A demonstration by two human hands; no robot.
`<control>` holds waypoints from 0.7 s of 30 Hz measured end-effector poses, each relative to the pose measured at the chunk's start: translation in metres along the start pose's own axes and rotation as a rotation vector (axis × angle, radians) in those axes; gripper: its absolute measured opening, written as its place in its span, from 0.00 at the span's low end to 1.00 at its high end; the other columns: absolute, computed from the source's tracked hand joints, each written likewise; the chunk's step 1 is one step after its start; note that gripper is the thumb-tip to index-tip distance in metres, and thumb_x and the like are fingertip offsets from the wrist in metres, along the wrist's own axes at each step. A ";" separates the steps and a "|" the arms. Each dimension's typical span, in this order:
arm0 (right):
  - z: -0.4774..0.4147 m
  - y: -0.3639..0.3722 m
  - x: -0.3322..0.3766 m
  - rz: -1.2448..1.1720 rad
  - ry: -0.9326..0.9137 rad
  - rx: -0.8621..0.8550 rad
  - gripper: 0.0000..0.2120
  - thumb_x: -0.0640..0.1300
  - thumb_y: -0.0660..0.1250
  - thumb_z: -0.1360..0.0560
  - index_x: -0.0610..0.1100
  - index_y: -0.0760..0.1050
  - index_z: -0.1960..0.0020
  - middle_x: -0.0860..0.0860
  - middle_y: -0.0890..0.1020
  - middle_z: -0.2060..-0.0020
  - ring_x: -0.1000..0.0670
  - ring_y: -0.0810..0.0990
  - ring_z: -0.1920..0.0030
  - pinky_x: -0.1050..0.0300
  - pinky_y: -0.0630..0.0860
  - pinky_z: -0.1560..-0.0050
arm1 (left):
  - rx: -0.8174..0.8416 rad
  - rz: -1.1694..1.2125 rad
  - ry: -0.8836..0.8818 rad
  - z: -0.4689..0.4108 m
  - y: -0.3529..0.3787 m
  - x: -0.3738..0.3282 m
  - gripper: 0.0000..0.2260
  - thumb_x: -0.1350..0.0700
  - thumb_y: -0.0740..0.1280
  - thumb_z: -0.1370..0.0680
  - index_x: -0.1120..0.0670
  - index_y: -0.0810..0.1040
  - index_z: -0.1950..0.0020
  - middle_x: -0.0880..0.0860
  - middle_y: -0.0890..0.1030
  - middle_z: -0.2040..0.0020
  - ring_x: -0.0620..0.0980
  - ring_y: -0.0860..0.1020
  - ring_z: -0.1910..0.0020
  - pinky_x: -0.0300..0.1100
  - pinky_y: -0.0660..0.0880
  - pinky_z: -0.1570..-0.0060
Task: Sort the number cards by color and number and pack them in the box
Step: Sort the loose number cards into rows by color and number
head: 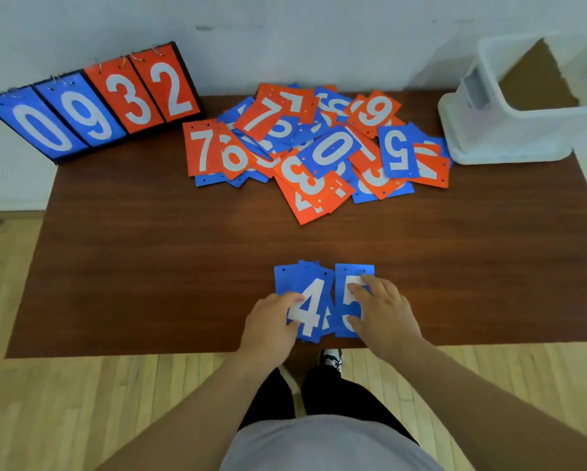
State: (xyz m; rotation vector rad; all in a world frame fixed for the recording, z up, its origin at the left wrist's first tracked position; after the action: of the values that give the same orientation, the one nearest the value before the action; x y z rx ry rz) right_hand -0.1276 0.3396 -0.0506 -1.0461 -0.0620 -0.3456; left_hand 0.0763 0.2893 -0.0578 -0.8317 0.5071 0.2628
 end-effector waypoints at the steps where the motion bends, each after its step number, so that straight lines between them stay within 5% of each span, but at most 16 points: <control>1: 0.000 0.000 -0.004 0.010 -0.005 -0.007 0.29 0.59 0.64 0.21 0.55 0.61 0.23 0.50 0.58 0.21 0.45 0.56 0.22 0.46 0.64 0.26 | -0.031 -0.107 -0.006 0.000 0.002 -0.001 0.20 0.53 0.68 0.20 0.39 0.71 0.29 0.45 0.71 0.37 0.50 0.70 0.37 0.47 0.73 0.39; 6: -0.002 0.000 -0.017 -0.006 -0.033 -0.014 0.31 0.59 0.64 0.20 0.55 0.60 0.21 0.49 0.58 0.22 0.45 0.55 0.21 0.47 0.61 0.25 | -0.187 -0.270 -0.126 0.007 0.006 -0.016 0.33 0.35 0.67 0.23 0.40 0.58 0.21 0.54 0.56 0.25 0.58 0.61 0.28 0.52 0.66 0.30; 10: -0.004 -0.003 -0.028 0.008 -0.041 -0.030 0.32 0.62 0.65 0.22 0.53 0.61 0.21 0.48 0.60 0.23 0.45 0.56 0.21 0.47 0.63 0.25 | -0.144 -0.276 -0.210 -0.004 0.028 -0.034 0.44 0.28 0.64 0.26 0.38 0.43 0.20 0.57 0.41 0.20 0.67 0.48 0.21 0.62 0.55 0.23; 13: -0.003 -0.005 -0.036 0.004 -0.047 -0.016 0.33 0.61 0.65 0.21 0.53 0.60 0.21 0.48 0.60 0.23 0.46 0.55 0.21 0.47 0.62 0.25 | -0.134 -0.264 -0.257 -0.007 0.035 -0.035 0.45 0.30 0.67 0.26 0.39 0.40 0.20 0.58 0.39 0.19 0.68 0.45 0.20 0.62 0.52 0.23; 18: -0.002 -0.004 -0.038 -0.012 -0.066 0.007 0.32 0.60 0.64 0.20 0.53 0.59 0.20 0.47 0.57 0.22 0.45 0.53 0.20 0.47 0.61 0.24 | -0.178 -0.206 -0.234 -0.006 0.024 -0.032 0.41 0.46 0.71 0.23 0.40 0.46 0.19 0.57 0.47 0.18 0.61 0.52 0.21 0.56 0.61 0.26; 21: -0.003 -0.003 -0.037 -0.023 -0.062 0.010 0.33 0.60 0.65 0.21 0.54 0.58 0.20 0.46 0.54 0.20 0.44 0.51 0.19 0.46 0.61 0.23 | -0.156 -0.213 -0.277 -0.006 0.020 -0.030 0.43 0.47 0.73 0.25 0.39 0.48 0.19 0.56 0.47 0.18 0.61 0.52 0.22 0.57 0.62 0.27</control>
State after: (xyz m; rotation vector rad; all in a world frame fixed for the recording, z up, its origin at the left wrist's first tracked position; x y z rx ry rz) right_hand -0.1639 0.3445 -0.0575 -1.0472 -0.1308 -0.3333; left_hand 0.0410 0.2971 -0.0582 -0.9759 0.1381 0.2188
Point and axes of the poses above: each hand's wrist, its own z-axis away from the middle knuckle, its own y-axis out of the palm, x = y × z, the point moved 10 cm from there along -z, towards the middle knuckle
